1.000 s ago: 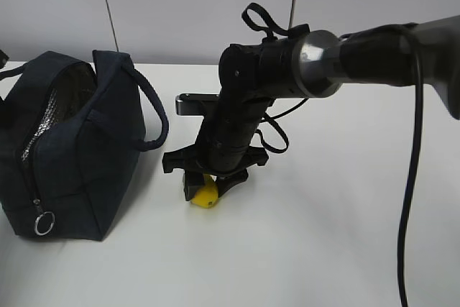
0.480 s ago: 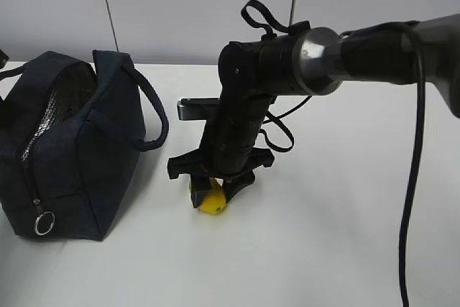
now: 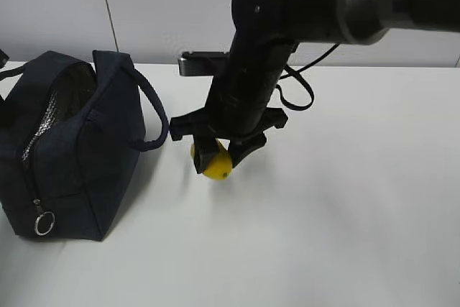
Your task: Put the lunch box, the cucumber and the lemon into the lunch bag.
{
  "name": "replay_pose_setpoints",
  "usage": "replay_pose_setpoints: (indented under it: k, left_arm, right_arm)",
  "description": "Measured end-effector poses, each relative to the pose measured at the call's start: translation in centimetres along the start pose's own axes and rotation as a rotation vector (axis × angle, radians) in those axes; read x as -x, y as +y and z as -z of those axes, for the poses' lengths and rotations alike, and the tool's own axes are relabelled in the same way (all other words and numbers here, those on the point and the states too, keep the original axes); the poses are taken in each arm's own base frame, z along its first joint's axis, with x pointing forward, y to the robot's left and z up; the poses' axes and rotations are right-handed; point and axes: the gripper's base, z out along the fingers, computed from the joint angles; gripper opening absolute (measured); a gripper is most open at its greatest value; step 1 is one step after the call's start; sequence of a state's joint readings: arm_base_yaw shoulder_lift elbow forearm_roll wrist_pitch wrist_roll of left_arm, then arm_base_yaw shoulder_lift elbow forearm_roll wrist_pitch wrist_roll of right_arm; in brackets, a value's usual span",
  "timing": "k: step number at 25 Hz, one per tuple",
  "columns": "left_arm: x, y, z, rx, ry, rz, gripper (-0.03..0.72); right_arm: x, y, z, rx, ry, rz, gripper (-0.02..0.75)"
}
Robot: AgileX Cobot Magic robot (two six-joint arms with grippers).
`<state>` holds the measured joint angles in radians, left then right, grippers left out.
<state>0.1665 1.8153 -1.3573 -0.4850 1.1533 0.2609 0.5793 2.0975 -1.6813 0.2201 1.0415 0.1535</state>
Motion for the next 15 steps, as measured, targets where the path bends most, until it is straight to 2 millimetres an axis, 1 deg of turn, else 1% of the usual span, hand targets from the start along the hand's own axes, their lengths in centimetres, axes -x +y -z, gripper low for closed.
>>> replay_pose_setpoints:
  k: [3,7,12,15]
  left_arm:
    - [0.0,-0.1,0.0,-0.008,-0.002,0.004,-0.006]
    - [0.0,-0.2,0.0,-0.025,-0.003,0.011,-0.006]
    - [0.0,-0.4,0.0,-0.046,-0.003,0.008,-0.006]
    - [0.0,-0.7,0.0,-0.080,0.005,-0.001,-0.006]
  right_arm:
    - [-0.1,0.6,2.0,0.038,-0.040,0.002,0.374]
    - [-0.2,2.4,4.1,0.202,-0.079,0.032,0.374]
    - [0.9,5.1,6.4,0.479,-0.204,0.106,0.374]
    - [1.7,6.0,7.3,0.586,-0.307,0.123,0.373]
